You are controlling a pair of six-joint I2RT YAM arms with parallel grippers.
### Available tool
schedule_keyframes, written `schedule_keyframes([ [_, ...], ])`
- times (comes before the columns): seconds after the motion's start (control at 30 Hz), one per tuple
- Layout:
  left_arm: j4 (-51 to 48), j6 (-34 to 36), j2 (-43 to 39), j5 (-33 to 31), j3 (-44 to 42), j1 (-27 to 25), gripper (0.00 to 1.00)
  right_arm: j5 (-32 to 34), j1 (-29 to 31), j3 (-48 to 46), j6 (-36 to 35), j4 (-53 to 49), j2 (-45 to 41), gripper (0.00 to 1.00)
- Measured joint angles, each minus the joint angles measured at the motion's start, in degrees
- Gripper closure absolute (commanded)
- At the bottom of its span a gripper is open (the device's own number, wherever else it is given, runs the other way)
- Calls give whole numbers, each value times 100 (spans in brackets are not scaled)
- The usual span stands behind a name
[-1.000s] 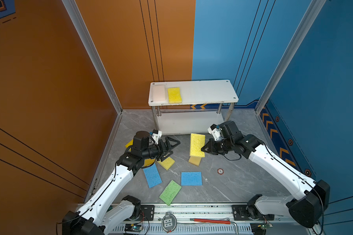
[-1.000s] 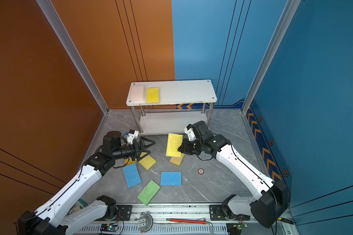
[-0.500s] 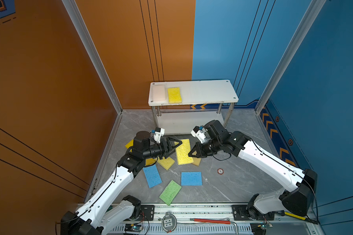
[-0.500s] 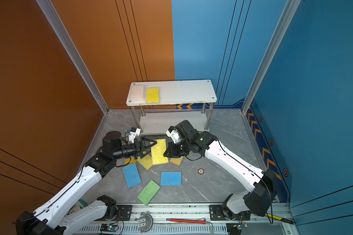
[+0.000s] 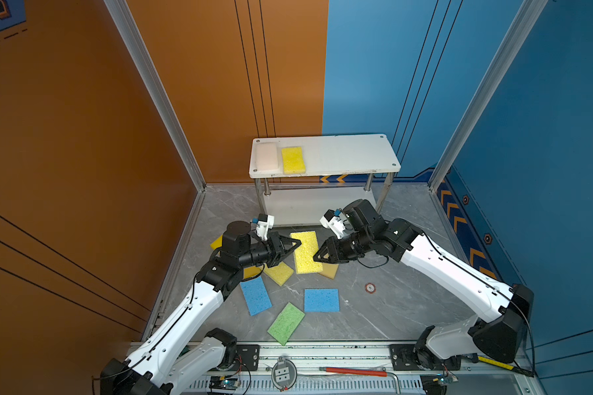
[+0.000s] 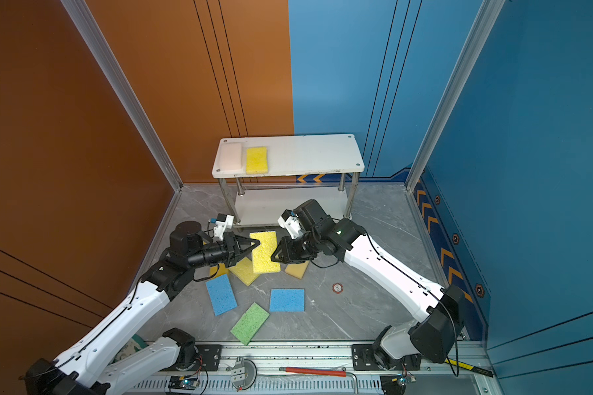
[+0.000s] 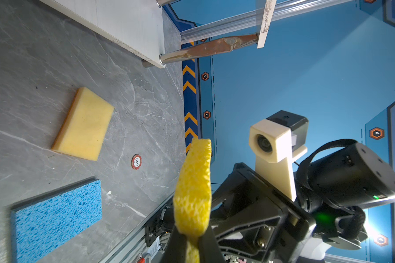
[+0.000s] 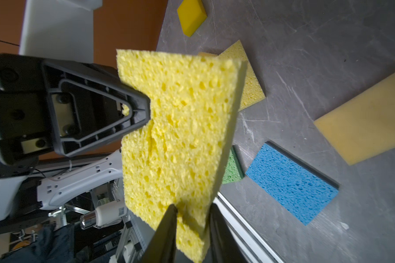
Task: Place and organize the cleaning sponges onto the shelf
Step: 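Lift the yellow cellulose sponge upright with the right gripper while the left gripper approaches it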
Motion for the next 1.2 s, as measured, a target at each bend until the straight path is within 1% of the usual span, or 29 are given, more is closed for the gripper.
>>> schedule_keyframes([
  [0.07, 190, -142, 4, -2, -37, 81, 91, -114, -87, 4, 46, 4, -2, 47],
  [0.1, 297, -223, 17, 0, -39, 129, 91, -162, -149, 4, 90, 22, -7, 47],
  [0.37, 1169, -780, 295, 0, 2, 317, 90, -765, -776, -179, 640, 713, -212, 46],
  [0.6, 1923, -1220, 667, -17, 131, 315, 90, -1281, -1036, -439, 1255, 1593, -260, 47],
  [0.7, 2076, -1318, 785, -46, 260, 310, 91, -1419, -1132, -481, 1475, 1880, -260, 48],
  [0.87, 2308, -1379, 883, -85, 433, 308, 90, -1600, -1209, -481, 1716, 2253, -260, 54],
  [1.03, 2371, -1401, 929, -109, 485, 271, 91, -1707, -1228, -481, 1888, 2522, -258, 65],
  [1.13, 2376, -1399, 935, -127, 485, 271, 90, -1749, -1239, -481, 1932, 2566, -258, 74],
  [1.2, 2380, -1399, 935, -151, 485, 271, 90, -1759, -1276, -481, 1978, 2586, -258, 76],
])
